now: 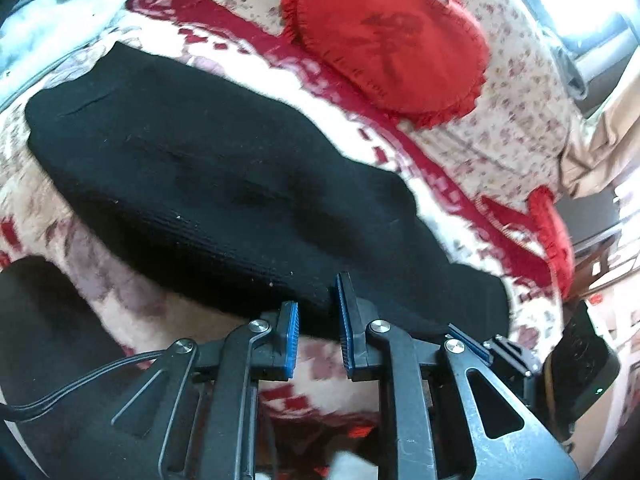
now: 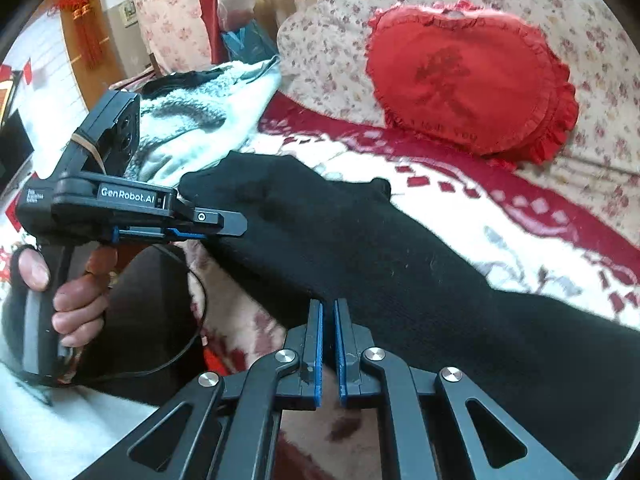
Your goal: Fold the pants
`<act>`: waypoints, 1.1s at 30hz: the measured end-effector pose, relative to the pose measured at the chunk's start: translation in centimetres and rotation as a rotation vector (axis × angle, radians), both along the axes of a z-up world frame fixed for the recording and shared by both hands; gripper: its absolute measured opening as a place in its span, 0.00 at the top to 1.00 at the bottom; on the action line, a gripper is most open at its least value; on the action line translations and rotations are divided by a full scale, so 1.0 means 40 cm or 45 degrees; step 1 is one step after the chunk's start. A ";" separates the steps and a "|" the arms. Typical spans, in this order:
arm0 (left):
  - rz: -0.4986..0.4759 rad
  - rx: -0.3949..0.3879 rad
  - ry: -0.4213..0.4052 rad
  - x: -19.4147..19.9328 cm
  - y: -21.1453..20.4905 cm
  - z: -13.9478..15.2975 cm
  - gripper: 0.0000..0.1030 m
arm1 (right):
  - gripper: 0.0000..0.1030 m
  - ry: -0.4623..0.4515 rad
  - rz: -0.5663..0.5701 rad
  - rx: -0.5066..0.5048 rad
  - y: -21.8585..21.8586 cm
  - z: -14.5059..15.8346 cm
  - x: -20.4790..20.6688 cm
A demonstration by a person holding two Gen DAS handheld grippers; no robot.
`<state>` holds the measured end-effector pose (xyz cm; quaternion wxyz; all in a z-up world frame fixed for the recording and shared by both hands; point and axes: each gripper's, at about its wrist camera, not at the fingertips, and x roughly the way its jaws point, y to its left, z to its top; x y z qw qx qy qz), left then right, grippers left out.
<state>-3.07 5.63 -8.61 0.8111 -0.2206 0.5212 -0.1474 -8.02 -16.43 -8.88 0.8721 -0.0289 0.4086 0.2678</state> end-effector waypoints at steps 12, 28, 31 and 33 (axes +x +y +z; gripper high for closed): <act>0.070 0.136 -0.059 -0.047 0.099 0.032 0.72 | 0.72 0.056 0.022 0.107 0.021 0.029 0.036; 0.411 0.356 -0.039 0.116 0.315 -0.021 0.59 | 0.90 0.267 -0.225 0.183 0.052 -0.042 0.411; 0.405 0.335 -0.059 0.097 0.315 -0.039 0.56 | 0.93 0.203 -0.206 0.183 0.048 -0.006 0.404; 0.396 0.341 -0.059 0.086 0.320 -0.049 0.54 | 0.93 0.171 -0.202 0.133 0.057 0.001 0.403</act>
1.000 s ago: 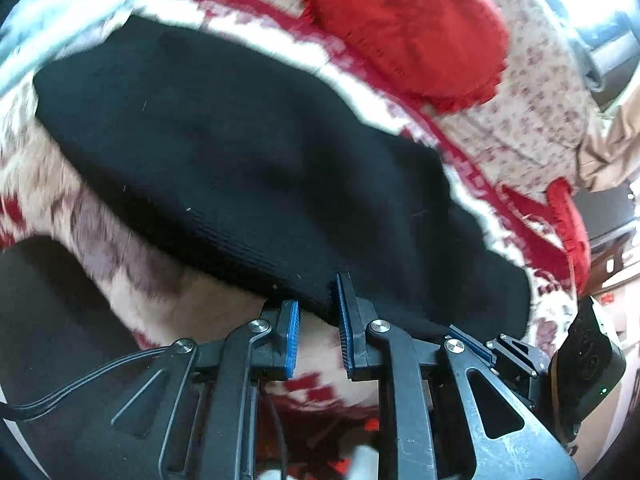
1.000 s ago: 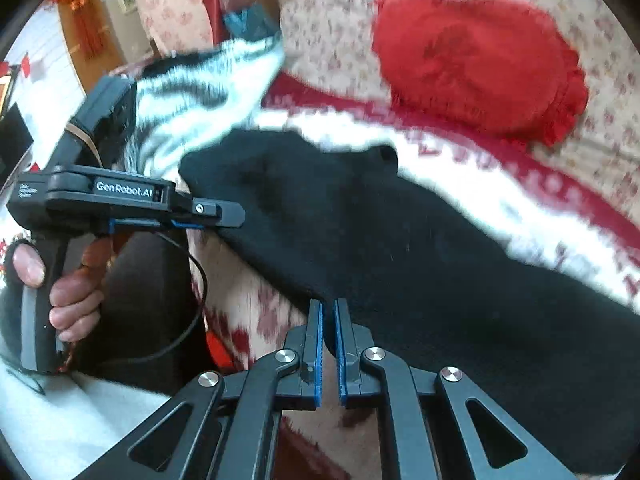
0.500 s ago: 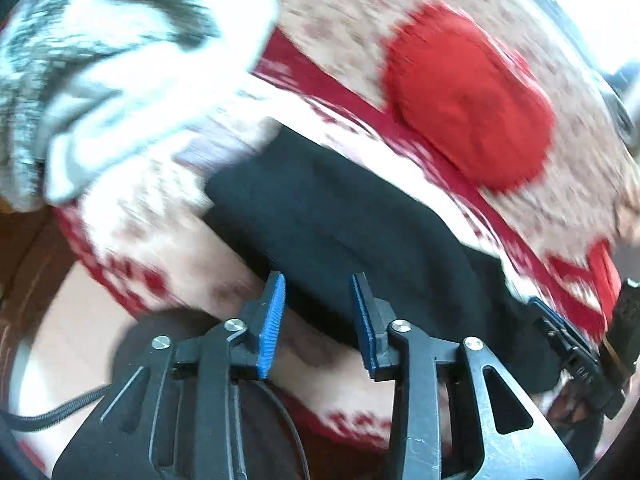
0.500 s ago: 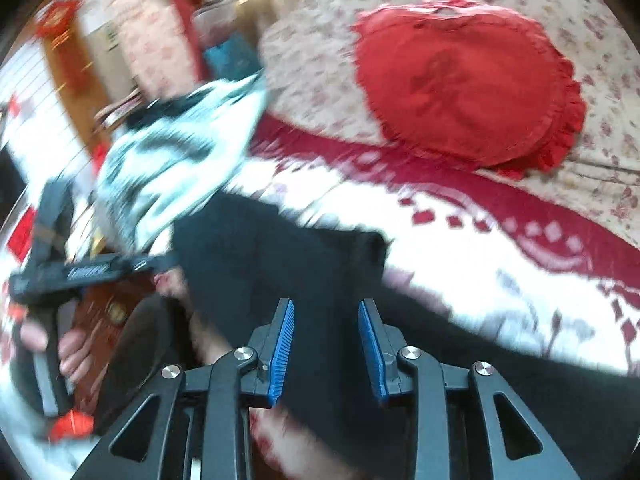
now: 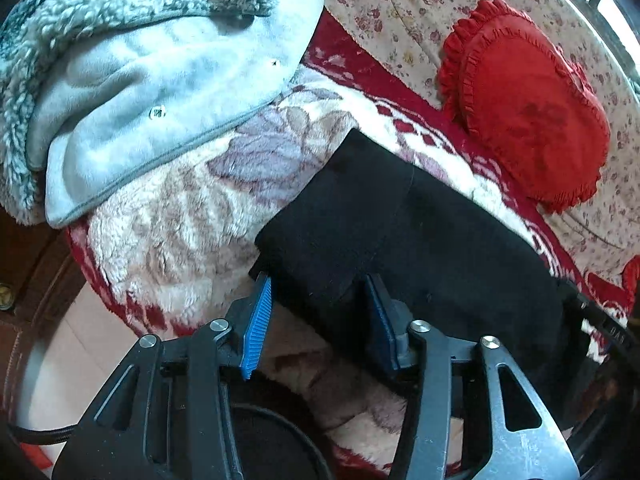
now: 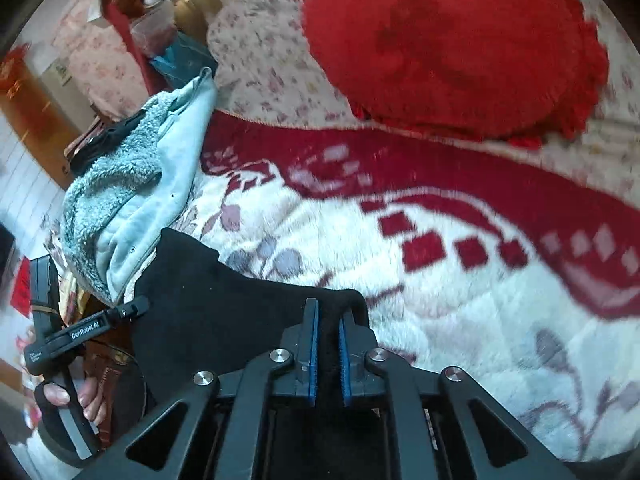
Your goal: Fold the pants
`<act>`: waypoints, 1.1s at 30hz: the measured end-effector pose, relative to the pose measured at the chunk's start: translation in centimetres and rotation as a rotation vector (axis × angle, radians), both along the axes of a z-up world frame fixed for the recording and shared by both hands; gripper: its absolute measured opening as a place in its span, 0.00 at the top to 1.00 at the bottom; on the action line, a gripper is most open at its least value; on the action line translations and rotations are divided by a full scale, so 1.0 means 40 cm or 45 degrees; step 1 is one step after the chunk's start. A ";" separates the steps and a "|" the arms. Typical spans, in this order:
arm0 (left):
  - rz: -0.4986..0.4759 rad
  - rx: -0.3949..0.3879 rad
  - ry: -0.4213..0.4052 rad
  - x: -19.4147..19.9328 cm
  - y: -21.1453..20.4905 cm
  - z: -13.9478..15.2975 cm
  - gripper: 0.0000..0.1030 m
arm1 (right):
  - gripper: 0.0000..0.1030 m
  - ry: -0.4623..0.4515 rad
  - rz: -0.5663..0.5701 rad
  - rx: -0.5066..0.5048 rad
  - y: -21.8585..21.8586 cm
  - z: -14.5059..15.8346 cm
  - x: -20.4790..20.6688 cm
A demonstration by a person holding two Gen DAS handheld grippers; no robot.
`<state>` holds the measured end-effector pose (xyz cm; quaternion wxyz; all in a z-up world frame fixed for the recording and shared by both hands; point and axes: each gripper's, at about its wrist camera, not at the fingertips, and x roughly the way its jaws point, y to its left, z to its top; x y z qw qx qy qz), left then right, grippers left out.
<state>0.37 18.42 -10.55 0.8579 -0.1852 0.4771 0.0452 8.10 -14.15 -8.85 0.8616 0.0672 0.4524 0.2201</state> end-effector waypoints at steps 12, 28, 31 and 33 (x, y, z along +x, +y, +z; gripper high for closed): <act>0.029 0.045 -0.031 -0.022 -0.010 0.060 0.54 | 0.90 -0.059 -0.128 -0.029 -0.058 0.012 -0.049; -0.346 0.067 -0.098 -0.032 -0.327 0.114 0.54 | 0.87 0.022 -0.470 -0.155 -0.440 -0.016 -0.388; -0.425 0.076 -0.057 -0.023 -0.400 0.089 0.54 | 0.87 0.044 -0.552 -0.171 -0.502 -0.016 -0.421; -0.472 0.080 -0.040 -0.020 -0.443 0.075 0.54 | 0.85 0.008 -0.604 -0.144 -0.545 0.006 -0.443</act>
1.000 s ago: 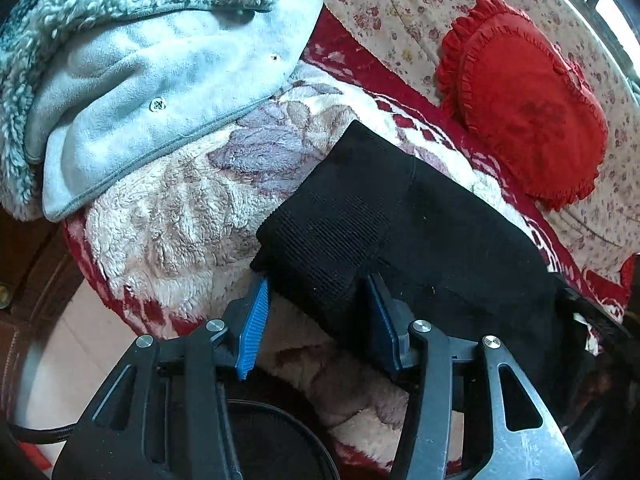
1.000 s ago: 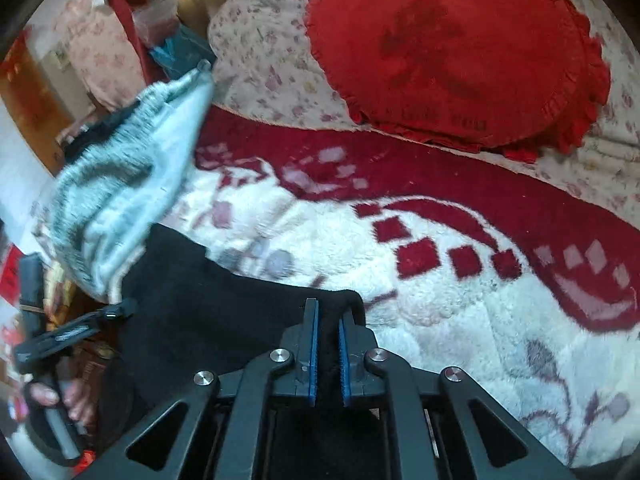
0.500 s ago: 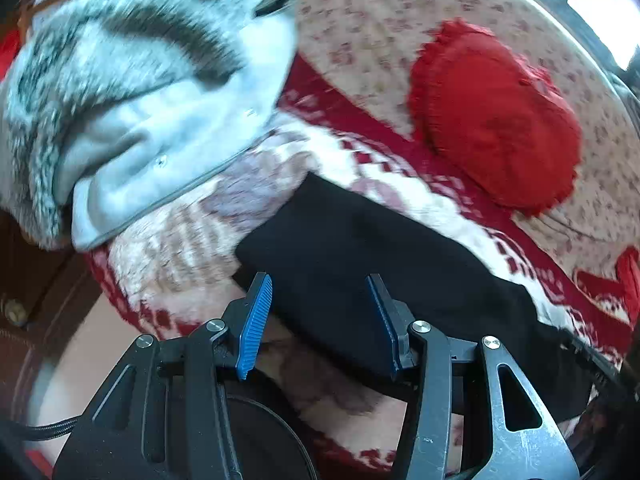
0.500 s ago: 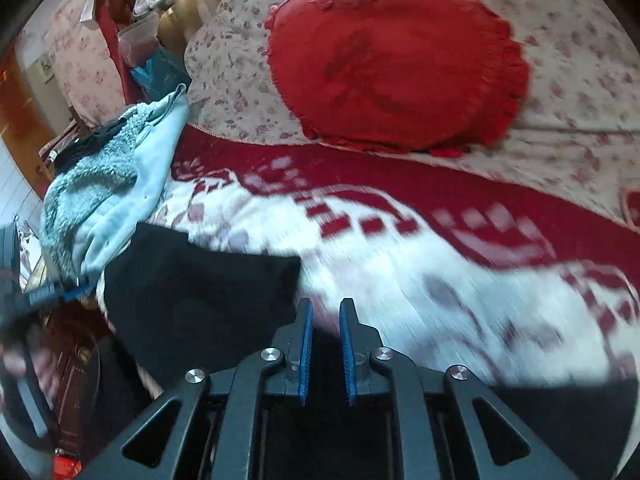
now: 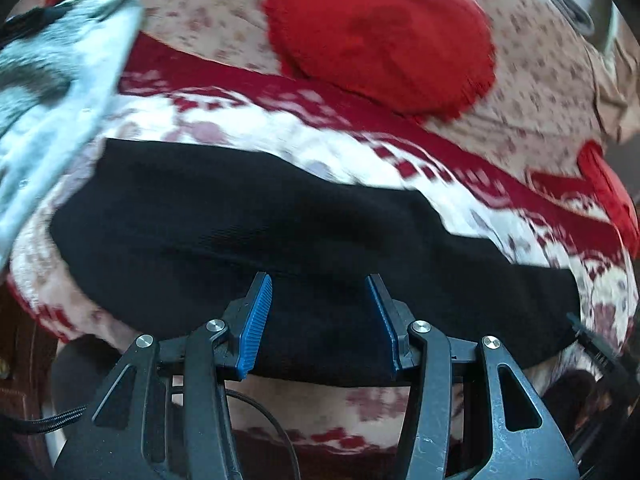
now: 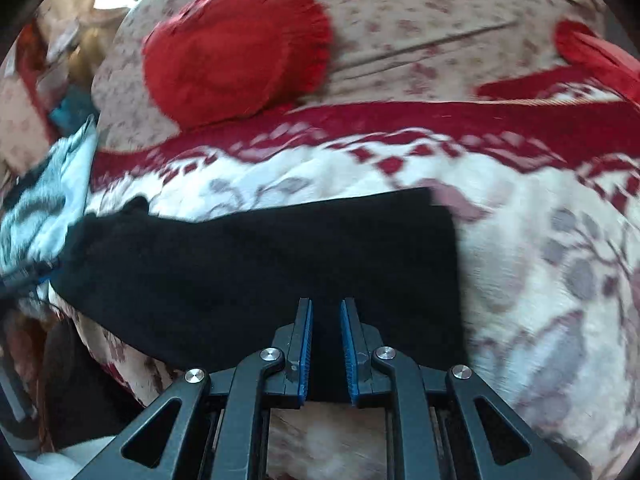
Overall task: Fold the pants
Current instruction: 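Lower the pants flat onto the bed and open both grippers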
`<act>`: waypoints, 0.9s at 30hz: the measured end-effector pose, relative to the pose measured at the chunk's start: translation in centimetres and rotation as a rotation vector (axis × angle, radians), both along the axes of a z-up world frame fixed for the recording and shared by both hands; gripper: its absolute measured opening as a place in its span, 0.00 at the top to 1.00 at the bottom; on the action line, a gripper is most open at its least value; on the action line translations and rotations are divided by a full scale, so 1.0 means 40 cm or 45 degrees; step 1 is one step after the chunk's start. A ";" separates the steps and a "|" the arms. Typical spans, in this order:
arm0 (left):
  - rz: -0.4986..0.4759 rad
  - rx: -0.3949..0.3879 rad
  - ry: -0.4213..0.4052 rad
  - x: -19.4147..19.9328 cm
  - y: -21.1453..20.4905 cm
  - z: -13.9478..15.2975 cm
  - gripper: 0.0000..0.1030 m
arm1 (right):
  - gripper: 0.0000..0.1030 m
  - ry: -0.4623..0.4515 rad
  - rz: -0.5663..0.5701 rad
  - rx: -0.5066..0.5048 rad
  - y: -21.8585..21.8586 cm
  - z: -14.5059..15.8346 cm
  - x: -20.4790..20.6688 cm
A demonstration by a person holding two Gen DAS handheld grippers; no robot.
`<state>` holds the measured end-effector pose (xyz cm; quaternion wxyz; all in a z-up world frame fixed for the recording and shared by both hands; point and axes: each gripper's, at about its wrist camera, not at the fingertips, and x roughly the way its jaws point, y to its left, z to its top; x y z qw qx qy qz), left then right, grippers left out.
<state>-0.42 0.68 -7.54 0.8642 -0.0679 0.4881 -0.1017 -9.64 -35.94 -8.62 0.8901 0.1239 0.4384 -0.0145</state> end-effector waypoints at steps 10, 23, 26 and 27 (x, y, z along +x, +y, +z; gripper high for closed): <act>-0.138 0.082 -0.004 -0.005 -0.128 -0.021 0.54 | 0.78 0.002 -0.052 -0.160 -0.042 0.009 0.068; -0.138 0.104 -0.003 0.002 -0.144 -0.027 0.54 | 0.86 -0.001 0.003 -0.100 -0.050 0.001 0.070; -0.140 0.109 -0.001 0.002 -0.148 -0.027 0.54 | 0.91 0.002 0.030 -0.160 -0.034 0.007 0.066; -0.142 0.105 -0.001 0.001 -0.149 -0.024 0.54 | 0.92 0.005 0.033 -0.172 -0.033 0.010 0.063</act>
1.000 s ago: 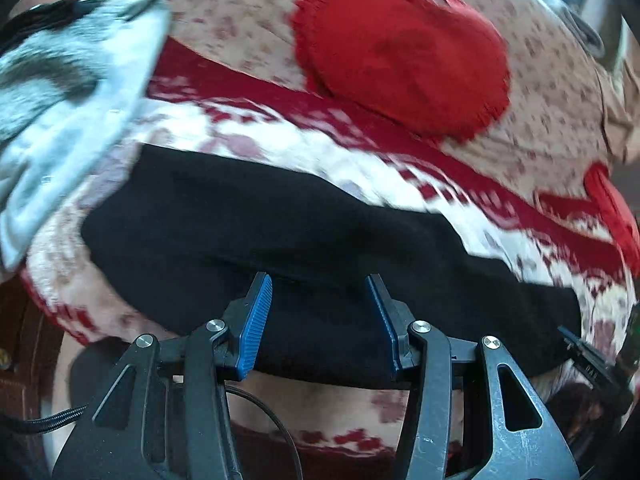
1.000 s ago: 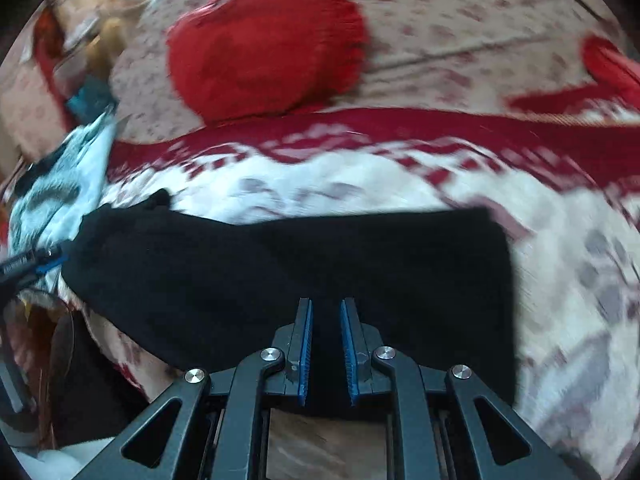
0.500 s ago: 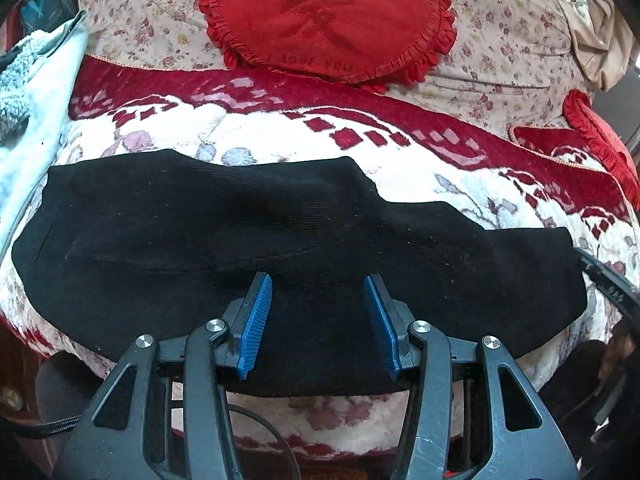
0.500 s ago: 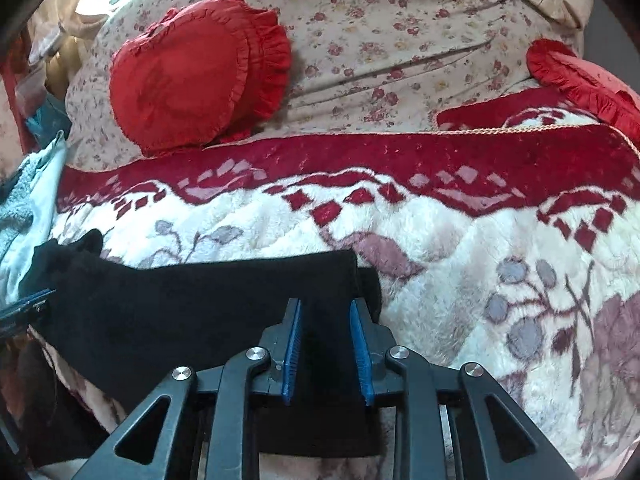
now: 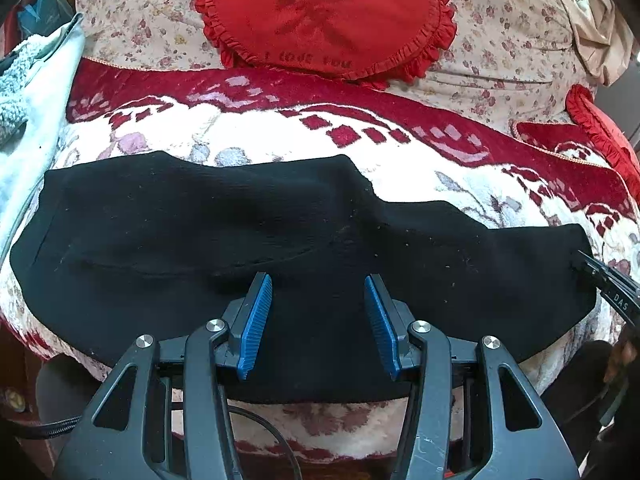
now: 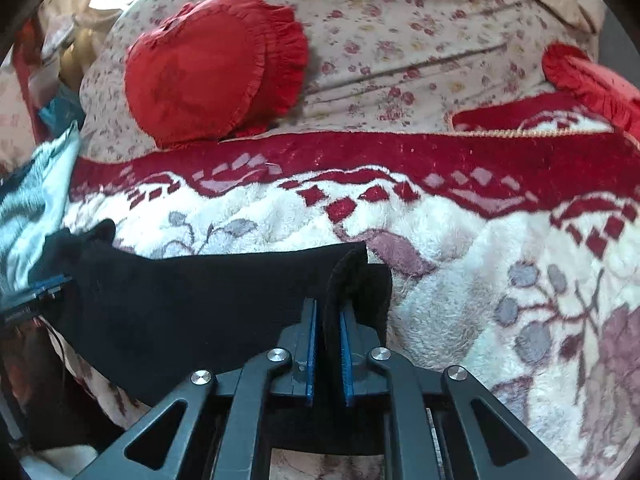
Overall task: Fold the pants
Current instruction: 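Lower the pants flat onto the bed and open both grippers, then pinch the middle of the black pants with the left gripper and lift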
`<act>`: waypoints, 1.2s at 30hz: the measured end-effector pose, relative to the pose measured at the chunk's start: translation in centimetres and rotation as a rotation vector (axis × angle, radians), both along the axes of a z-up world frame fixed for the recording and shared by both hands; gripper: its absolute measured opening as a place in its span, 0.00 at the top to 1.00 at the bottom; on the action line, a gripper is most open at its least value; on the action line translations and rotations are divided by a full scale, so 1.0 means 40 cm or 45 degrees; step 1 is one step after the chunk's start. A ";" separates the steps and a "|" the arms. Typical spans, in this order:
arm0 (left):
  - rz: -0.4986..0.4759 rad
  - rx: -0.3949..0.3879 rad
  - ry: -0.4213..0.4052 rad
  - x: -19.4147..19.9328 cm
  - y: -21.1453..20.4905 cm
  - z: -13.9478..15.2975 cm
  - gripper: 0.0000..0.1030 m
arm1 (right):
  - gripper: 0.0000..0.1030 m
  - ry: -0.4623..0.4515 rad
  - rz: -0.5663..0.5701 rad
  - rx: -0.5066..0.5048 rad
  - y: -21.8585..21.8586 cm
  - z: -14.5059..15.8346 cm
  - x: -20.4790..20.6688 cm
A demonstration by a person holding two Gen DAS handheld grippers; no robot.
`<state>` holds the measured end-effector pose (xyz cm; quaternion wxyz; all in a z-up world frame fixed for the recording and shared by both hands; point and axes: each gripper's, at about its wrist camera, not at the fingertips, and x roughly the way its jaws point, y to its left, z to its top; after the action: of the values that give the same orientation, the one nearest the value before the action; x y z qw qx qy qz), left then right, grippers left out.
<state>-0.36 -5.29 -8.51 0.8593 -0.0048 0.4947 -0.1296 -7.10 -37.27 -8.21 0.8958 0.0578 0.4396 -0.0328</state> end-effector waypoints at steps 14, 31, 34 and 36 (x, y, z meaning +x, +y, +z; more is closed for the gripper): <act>-0.273 -0.076 0.017 0.001 -0.170 0.034 0.42 | 0.67 0.051 -0.163 0.239 -0.094 -0.002 -0.054; -0.800 -0.155 0.224 0.069 -0.620 0.018 0.41 | 0.59 0.115 -0.217 0.505 -0.113 -0.070 -0.128; -0.809 -0.146 0.257 0.080 -0.666 0.005 0.41 | 0.58 0.108 -0.214 0.532 -0.120 -0.069 -0.126; -0.826 -0.138 0.275 0.077 -0.685 -0.003 0.41 | 0.58 0.106 -0.210 0.548 -0.125 -0.071 -0.127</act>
<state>2.74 -32.70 -8.64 0.7145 0.0935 0.5510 -0.4209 -12.18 -42.26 -11.06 0.8383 0.2817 0.4666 -0.0140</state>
